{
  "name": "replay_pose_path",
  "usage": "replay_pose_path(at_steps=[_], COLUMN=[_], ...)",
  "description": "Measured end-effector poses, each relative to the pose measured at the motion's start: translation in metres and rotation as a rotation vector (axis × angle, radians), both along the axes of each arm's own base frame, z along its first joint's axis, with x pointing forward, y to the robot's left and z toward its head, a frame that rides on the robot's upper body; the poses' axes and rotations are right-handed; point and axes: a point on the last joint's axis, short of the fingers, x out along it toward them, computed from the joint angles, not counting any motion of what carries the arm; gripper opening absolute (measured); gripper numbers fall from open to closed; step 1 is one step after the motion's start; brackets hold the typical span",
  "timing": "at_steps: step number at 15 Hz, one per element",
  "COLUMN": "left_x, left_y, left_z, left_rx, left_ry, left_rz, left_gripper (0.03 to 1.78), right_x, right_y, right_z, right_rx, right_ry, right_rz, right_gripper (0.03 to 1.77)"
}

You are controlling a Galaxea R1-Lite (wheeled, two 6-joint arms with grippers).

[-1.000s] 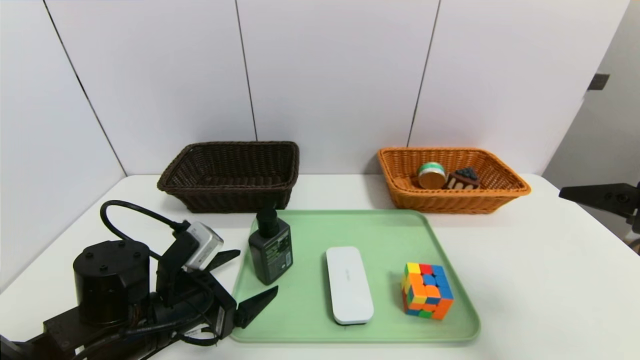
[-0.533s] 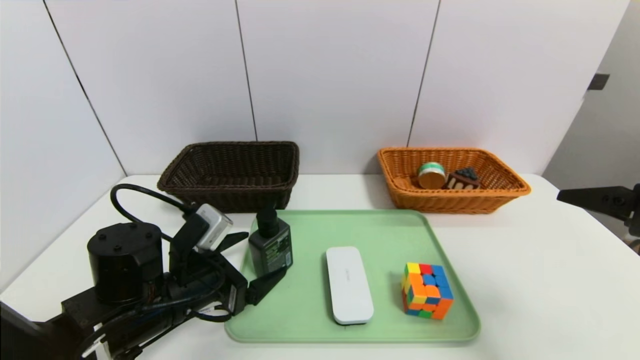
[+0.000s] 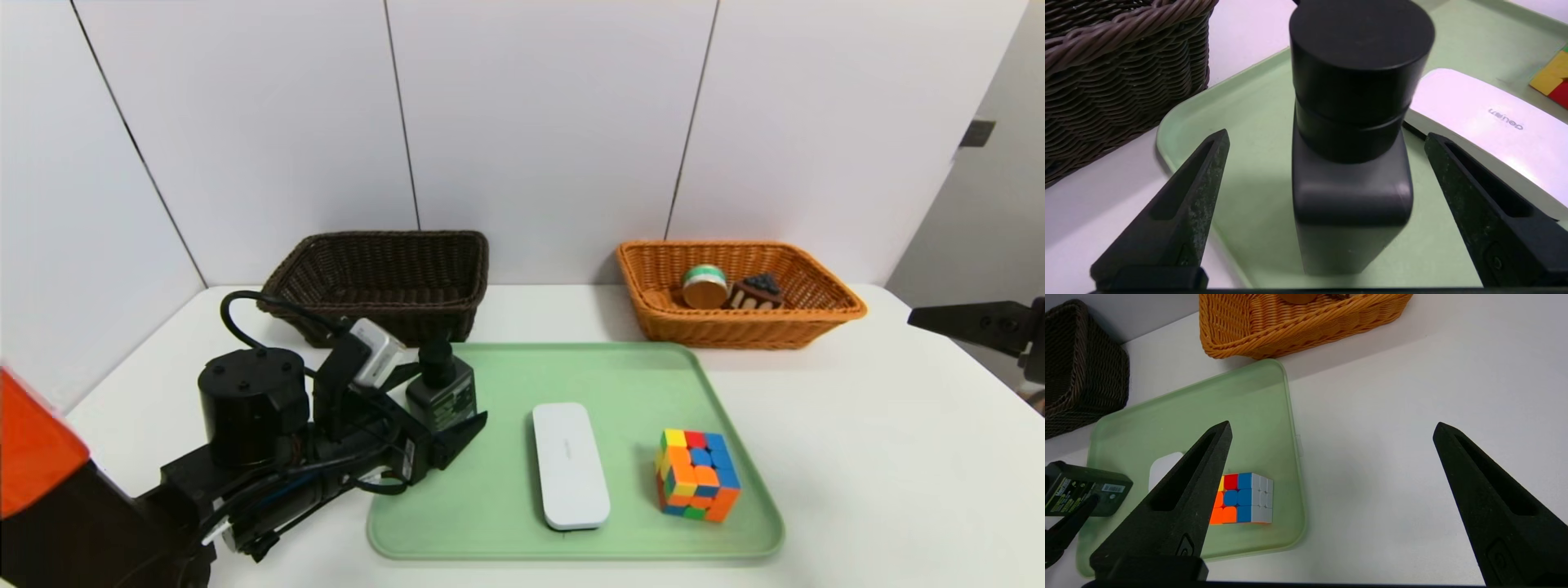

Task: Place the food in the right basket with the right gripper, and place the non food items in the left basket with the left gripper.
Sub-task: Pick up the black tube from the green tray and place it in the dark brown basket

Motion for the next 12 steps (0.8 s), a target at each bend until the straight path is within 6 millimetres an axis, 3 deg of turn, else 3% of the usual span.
replay_pose_path(at_steps=[12], left_x=[0.0105], left_y=[-0.0056], left_z=[-0.0104], left_rx=[0.006], left_ry=[0.013], left_rz=[0.005], left_gripper=[1.69], right_x=[0.0045], right_y=[0.0014], right_z=[-0.0035], right_rx=[-0.011], right_ry=[0.022], right_rz=[0.011], right_gripper=[1.70])
